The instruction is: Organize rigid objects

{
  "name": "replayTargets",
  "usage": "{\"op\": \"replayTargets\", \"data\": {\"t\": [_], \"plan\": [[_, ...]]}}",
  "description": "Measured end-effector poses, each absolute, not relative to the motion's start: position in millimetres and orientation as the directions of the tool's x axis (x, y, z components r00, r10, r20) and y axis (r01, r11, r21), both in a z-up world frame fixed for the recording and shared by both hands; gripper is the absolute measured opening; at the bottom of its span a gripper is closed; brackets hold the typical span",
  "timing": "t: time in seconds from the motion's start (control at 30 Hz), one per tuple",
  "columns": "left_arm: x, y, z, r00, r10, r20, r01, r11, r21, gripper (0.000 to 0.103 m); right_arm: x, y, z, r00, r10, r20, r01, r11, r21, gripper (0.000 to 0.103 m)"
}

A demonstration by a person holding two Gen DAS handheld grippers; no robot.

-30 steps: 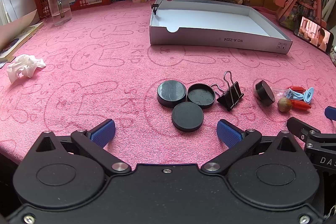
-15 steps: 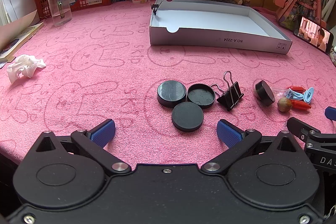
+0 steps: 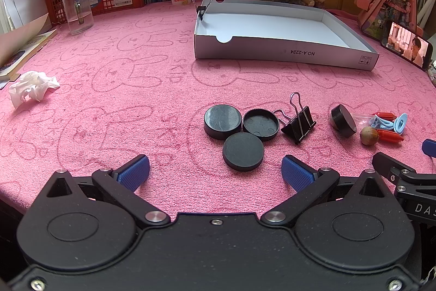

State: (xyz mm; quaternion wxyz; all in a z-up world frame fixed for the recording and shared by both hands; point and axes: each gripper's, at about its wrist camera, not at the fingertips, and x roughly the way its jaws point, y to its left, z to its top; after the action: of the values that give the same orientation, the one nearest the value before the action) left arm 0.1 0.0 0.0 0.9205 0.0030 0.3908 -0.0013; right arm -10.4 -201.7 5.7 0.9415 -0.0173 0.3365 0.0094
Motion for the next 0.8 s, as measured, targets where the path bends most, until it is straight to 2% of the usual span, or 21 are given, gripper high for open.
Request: {"op": "replayTargets", "data": {"t": [0.8], "plan": [[1.2, -0.6, 0.8, 0.699, 0.003, -0.715, 0.001, 1.0, 0.005, 0.103, -17.0, -200.8, 3.6, 0.789, 0.007, -0.614, -0.031, 0.999, -0.029, 0.103]]}}
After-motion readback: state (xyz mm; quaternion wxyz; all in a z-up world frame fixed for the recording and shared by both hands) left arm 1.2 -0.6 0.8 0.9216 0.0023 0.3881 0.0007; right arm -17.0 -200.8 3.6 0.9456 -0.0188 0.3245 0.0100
